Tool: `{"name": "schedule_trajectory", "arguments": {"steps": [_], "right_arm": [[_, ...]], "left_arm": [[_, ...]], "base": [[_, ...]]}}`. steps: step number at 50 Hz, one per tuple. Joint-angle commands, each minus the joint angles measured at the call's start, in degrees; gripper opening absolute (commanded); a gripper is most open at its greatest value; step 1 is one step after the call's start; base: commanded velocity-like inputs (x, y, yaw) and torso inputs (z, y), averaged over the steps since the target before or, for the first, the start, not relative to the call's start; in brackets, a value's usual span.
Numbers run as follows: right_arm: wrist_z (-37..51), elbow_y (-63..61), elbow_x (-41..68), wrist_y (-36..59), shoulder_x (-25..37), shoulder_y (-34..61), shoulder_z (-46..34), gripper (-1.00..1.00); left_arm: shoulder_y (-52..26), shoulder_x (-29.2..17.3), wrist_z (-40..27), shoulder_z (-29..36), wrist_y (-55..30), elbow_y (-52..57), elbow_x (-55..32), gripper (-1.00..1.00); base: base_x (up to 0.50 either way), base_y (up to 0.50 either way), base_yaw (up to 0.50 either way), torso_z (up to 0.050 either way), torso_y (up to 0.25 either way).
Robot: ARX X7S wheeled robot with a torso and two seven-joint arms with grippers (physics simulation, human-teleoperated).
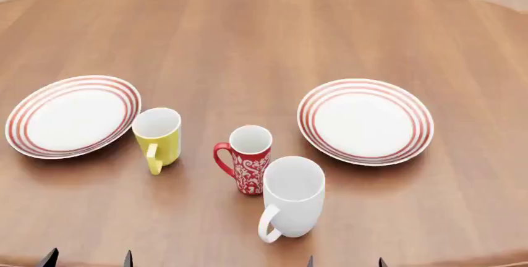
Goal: Put the red mug on the left plate.
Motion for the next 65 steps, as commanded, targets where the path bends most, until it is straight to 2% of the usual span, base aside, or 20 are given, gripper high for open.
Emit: {"name": "schedule_trajectory", "arguments": {"steps": [1,15,43,65], "right_arm": [[0.9,0.0,1.4,-0.2,0.8,0.2,-1.0,1.00],[2.9,0.2,3.8,-2.0,3.1,0.3,-4.1,1.00],[5.0,-0.6,4.7,-2.7,5.5,-0.2,-7.3,1.00],[5.9,-0.3,5.4,-3.9,6.9,-0.1,-9.2,1.00]], "left_arm": [[0.0,-0.9,-1.0,1.2,0.2,0.0,-0.7,1.00],[-0.3,-3.1,-3.5,4.1,1.6,-0.1,-1.9,1.00],[0.1,-5.3,-5.6,7.4,1.4,0.5,-3.1,1.00],[-0.3,-6.6,-7.0,9.4,1.6,-0.2,-3.6,1.00]], "base": [[0.00,0.00,0.00,0.000,0.000],[0.00,0.01,0.00,0.000,0.000],[0.01,0.24,0.00,0.000,0.000],[0.22,0.30,0.00,0.000,0.000]]}}
